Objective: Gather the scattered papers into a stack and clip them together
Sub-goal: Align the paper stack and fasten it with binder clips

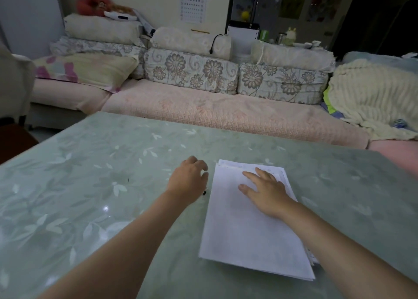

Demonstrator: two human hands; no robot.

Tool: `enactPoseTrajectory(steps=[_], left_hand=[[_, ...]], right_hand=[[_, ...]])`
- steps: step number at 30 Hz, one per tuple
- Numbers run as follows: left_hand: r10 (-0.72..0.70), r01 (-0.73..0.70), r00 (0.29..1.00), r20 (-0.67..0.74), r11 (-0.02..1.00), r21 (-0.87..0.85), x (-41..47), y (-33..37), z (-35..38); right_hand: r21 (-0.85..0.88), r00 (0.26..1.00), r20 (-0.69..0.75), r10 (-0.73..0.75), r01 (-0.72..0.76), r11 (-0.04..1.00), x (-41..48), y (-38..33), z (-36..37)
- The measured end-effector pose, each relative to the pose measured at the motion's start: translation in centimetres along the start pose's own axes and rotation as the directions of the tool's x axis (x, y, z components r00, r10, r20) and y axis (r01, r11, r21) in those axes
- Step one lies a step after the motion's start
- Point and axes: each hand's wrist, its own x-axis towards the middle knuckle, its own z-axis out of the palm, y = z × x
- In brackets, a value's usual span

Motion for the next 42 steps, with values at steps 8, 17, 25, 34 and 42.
enactPoseTrajectory(steps=[8, 17, 25, 34, 42], left_hand=[[-0.298, 0.254, 0.855, 0.425, 0.954, 0.158, -3.0, 6.0, 0.3], [-0.420, 0.605, 0.749, 0.513, 0.750, -0.269, -2.2, 9.6, 1.4], [-0.385, 0.466, 0.798, 0.464, 0.882, -0.069, -1.8, 8.6, 2.3], [-0.316, 0.306, 0.871, 0.375, 0.948, 0.088, -2.0, 9.0, 2.9], [-0.295, 0.279, 0.891, 0.345, 0.955, 0.097, -2.2, 8.8, 3.3]], right_hand=[[0.107, 0.889, 0.027, 0.458, -0.458, 0.882, -2.0, 5.7, -1.1], [0.773, 0.824, 0.166, 0.542, -0.450, 0.447, -2.4, 7.2, -3.5], [0.785, 0.825, 0.277, 0.493, -0.490, 0.379, -2.5, 7.1, -4.1], [0.740, 0.834, 0.274, 0.479, -0.501, 0.448, -2.7, 7.0, -3.5], [0.741, 0.841, 0.290, 0.457, -0.499, 0.449, -3.3, 8.4, -4.2]])
